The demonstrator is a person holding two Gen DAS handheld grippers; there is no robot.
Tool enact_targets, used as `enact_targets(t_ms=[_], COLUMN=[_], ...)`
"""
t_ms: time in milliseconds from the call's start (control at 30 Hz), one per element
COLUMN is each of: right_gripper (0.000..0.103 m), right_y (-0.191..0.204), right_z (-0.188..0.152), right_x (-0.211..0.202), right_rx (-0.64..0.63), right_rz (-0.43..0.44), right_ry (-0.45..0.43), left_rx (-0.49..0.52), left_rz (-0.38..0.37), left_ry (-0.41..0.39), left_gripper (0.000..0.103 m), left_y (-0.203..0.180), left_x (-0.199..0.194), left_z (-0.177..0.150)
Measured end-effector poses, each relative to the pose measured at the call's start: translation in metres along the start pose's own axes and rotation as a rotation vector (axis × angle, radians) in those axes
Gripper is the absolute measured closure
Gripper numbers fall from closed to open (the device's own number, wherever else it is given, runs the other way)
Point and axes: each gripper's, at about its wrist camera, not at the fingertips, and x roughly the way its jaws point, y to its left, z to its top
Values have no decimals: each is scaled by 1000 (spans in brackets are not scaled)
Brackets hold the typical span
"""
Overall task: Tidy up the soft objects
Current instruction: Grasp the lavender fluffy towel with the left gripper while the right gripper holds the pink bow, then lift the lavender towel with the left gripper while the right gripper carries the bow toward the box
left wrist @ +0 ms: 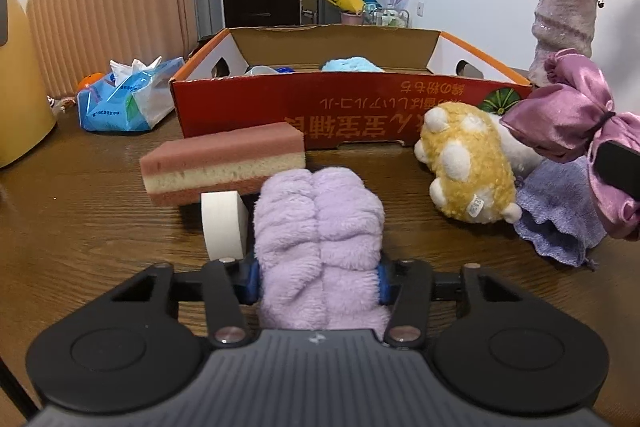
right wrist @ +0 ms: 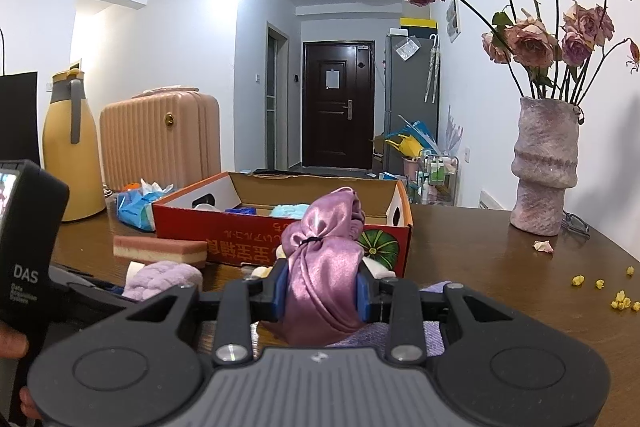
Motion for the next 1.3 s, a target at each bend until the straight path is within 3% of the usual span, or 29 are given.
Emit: enact_targets(t_ms=[267, 1300], right_gripper=[71, 71], right_y=[2, 17], right_z=[-1, -3], right_x=[-3, -9], right_rx=[-8, -18], right_rz=[9, 4], right_ry=[-7, -66], left_rx=[-8, -35], left_rz=[-11, -56], left_ry=[-29, -222], left_gripper=[59, 60], left_y=[3, 8], left_x=[-9, -75], left_z=[-2, -6])
